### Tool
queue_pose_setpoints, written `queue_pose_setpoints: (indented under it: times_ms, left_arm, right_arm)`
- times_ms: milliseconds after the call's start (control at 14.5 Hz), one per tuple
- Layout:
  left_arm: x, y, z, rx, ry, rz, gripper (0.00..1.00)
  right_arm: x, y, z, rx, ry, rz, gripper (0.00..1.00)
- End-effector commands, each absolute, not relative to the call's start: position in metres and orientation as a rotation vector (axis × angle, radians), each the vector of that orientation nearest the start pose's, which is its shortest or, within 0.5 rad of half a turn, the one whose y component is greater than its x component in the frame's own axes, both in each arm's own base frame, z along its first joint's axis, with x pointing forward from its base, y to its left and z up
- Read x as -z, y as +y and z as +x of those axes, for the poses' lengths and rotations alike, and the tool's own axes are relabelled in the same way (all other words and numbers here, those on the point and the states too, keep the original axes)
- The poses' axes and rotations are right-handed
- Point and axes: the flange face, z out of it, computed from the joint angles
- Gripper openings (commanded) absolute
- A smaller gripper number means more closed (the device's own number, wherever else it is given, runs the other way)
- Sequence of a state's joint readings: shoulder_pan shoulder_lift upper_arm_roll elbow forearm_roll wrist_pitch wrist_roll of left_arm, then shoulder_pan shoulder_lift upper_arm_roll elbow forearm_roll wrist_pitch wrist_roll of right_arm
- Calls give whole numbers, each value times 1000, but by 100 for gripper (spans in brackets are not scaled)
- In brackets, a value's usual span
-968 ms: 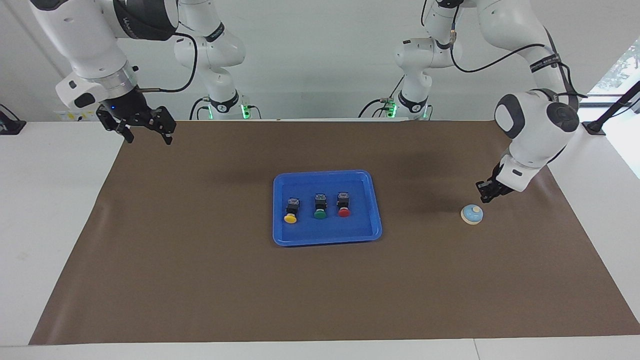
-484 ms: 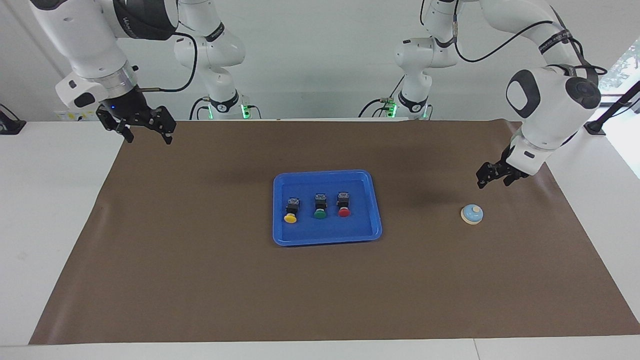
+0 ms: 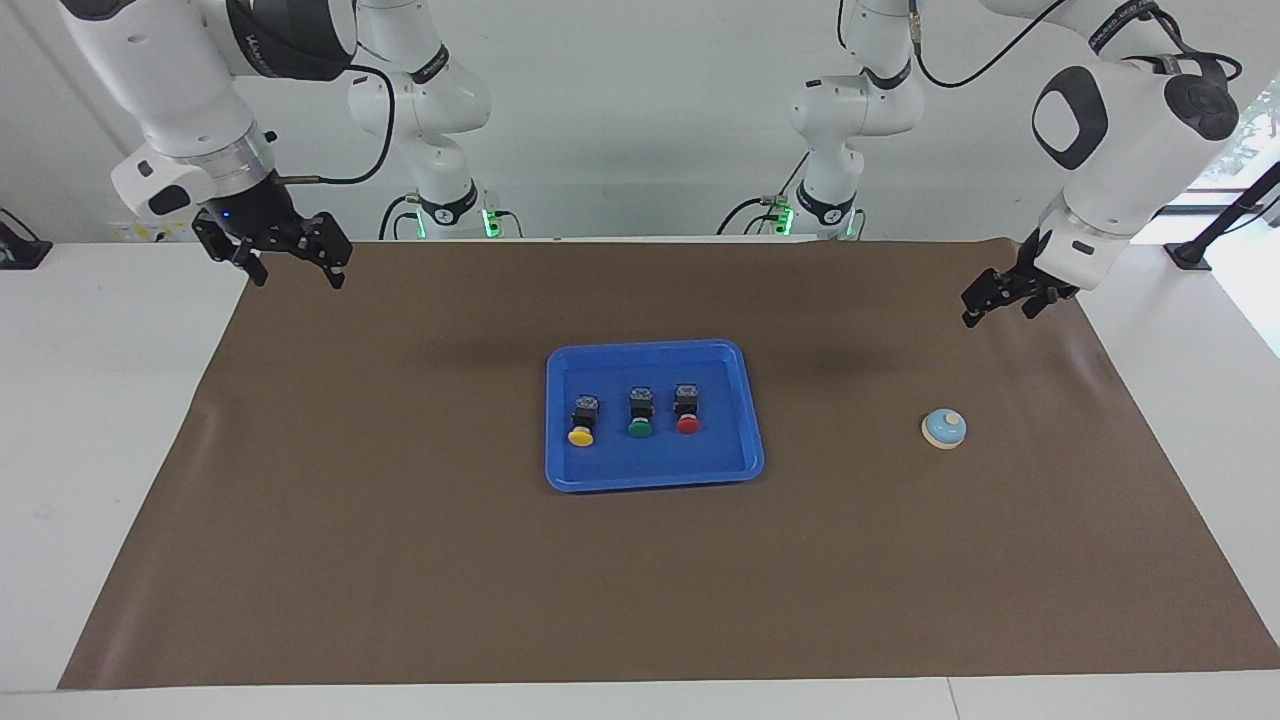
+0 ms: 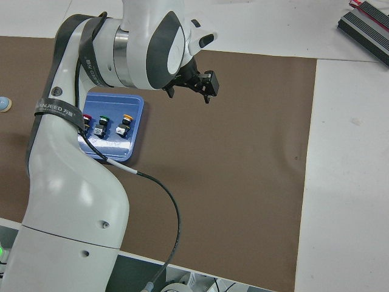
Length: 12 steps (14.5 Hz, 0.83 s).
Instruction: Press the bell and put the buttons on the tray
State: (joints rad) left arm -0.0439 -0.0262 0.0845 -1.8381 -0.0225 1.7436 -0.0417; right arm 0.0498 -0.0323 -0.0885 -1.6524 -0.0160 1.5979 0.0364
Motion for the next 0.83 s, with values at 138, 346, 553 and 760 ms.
queue_pose_setpoints:
  times_ms: [138,346,553,760]
  left_arm:
    - [-549,12,529,-146,-132,-3148,100]
    - [-566,-2,522,-124,-96,-3152,100]
    - [-568,-7,520,-124,-79,-3150,100]
    - [-569,-7,521,-124,-79,-3150,100]
  right_arm:
    - [-607,-25,537,-30,107,-3161,100]
    - [-607,-25,537,-30,107,-3161,100]
    - [-607,-25,537,-30,107,-3161,100]
    - [-607,-25,537,-30,107,-3161,100]
